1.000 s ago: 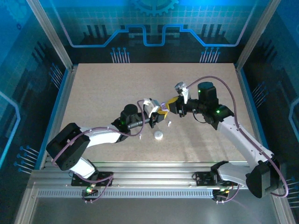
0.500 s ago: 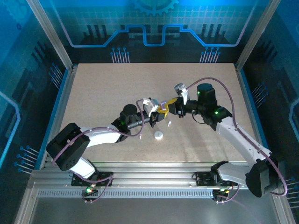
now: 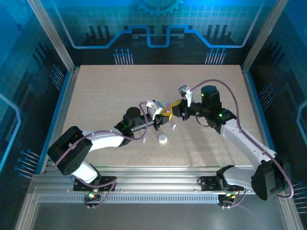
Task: Insert the wireless bluetooth earbuds into the charging case
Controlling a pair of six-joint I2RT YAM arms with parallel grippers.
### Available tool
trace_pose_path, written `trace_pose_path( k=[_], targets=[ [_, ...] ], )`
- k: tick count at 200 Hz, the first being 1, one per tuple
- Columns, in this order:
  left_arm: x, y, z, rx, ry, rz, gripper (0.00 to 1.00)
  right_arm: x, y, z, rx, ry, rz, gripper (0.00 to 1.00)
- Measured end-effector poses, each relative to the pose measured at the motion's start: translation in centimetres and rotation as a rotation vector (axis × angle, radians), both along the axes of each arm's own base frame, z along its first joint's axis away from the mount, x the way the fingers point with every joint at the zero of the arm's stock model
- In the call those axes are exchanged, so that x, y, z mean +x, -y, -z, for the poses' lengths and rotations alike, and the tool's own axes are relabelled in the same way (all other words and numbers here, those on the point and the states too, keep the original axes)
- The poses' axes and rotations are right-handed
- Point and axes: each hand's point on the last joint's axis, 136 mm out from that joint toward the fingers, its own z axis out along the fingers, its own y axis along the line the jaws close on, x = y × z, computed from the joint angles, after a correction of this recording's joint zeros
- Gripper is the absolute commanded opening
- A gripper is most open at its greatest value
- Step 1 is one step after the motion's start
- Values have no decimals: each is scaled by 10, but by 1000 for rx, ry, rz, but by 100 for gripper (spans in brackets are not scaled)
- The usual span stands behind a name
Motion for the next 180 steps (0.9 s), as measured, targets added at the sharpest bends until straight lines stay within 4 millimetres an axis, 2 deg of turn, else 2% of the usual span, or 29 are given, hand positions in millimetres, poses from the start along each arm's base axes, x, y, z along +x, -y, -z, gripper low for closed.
trace_pose_path(
  k=[115, 180],
  targets=[
    [-2, 0, -6, -9, 10, 3, 17, 10, 1, -11, 32, 42, 34, 16],
    [-2, -1, -4, -5, 5, 3, 17, 8, 1, -6, 36, 40, 29, 16]
  ],
)
